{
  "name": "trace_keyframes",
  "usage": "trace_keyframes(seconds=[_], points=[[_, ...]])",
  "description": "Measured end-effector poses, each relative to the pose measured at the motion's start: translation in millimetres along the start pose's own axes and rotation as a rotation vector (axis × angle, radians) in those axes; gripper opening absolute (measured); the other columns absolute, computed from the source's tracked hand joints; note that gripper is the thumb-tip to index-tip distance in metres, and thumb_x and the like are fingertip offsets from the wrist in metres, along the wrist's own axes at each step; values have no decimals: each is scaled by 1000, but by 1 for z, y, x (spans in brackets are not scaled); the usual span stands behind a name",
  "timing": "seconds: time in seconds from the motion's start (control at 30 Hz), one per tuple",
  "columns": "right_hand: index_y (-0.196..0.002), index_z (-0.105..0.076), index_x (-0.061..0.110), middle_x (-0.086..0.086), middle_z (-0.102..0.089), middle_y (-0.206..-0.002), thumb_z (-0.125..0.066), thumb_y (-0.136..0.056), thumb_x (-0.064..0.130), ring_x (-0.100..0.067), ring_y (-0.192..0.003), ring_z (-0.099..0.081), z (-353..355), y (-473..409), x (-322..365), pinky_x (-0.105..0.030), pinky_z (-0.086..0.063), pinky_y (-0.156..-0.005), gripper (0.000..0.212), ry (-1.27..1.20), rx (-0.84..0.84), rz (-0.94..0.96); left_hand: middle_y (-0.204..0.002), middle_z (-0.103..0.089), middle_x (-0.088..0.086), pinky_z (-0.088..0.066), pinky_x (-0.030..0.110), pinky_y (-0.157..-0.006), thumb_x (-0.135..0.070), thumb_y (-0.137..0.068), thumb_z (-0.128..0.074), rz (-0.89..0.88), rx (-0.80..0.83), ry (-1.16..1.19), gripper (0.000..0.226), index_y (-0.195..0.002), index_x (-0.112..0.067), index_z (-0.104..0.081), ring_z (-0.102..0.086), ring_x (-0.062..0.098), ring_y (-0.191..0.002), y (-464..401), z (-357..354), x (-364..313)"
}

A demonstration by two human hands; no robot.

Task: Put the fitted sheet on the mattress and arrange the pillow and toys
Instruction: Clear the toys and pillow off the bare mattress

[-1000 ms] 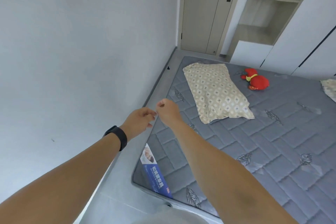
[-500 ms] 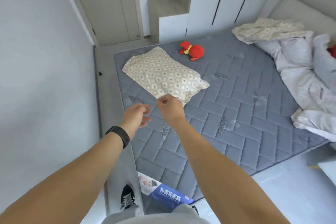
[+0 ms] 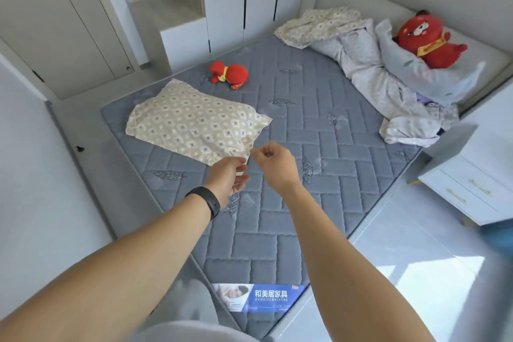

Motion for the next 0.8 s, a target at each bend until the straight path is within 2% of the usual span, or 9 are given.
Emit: trace_keyframes(seconds=[0.2, 0.4, 0.5, 0.57, 0.67, 0.8], points=[[-75, -62, 17, 13, -53, -59, -65, -91, 28, -3, -49, -42, -25, -24, -6, -21, -36, -51, 19, -21, -63, -100, -89, -65, 1, -46, 26, -57, -15, -98, -49, 79, 18, -34, 16, -105, -14, -63, -60, 18, -65, -52, 19, -12], [-65, -57, 21, 17, -45, -44, -66, -86, 23, -3, -41, -37, -71, -91, 18, -24, -34, -50, 23, -52, -267, -237, -87, -64, 2, -44, 26, -56, -16, -98, -50, 10, 169, -194, 14, -103, -14, -62, -61, 17, -64, -137, 50, -94], [-68, -63, 20, 16, -43, -42, -65, -88, 22, -4, -38, -34, -108, -115, 43, -23, -31, -47, 20, -79, -269, -276, -89, -65, 2, -46, 28, -60, -16, -98, -49, 10, 177, -273, 16, -105, -15, -63, -62, 18, -69, -174, 84, -133], [-80, -69, 22, 16, -49, -51, -62, -91, 19, -3, -37, -35, -134, -134, 58, -20, -31, -44, 14, -90, -261, -270, -90, -65, 2, -47, 28, -59, -16, -97, -49, 15, 170, -277, 17, -105, -15, -64, -62, 18, -68, -198, 105, -159], [-103, -72, 22, 12, -63, -80, -56, -94, 13, -1, -39, -41, -159, -152, 69, -16, -35, -42, 20, -89, -283, -263, -90, -65, 1, -48, 28, -60, -17, -97, -49, 32, 166, -300, 20, -107, -15, -65, -63, 17, -69, -222, 129, -178], [-109, -70, 23, 9, -67, -95, -56, -94, 15, 1, -39, -44, -180, -180, 80, -16, -37, -43, 22, -68, -250, -282, -85, -65, 0, -47, 28, -60, -18, -97, -51, 80, 175, -283, 16, -106, -14, -64, -62, 18, -67, -243, 150, -187]])
Point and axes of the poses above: each hand's wrist, its own y-axis away from the middle knuckle, its own z-axis out of the back of the hand, x = y × z, the point moved 7 cm from there along -y, towards the middle knuckle
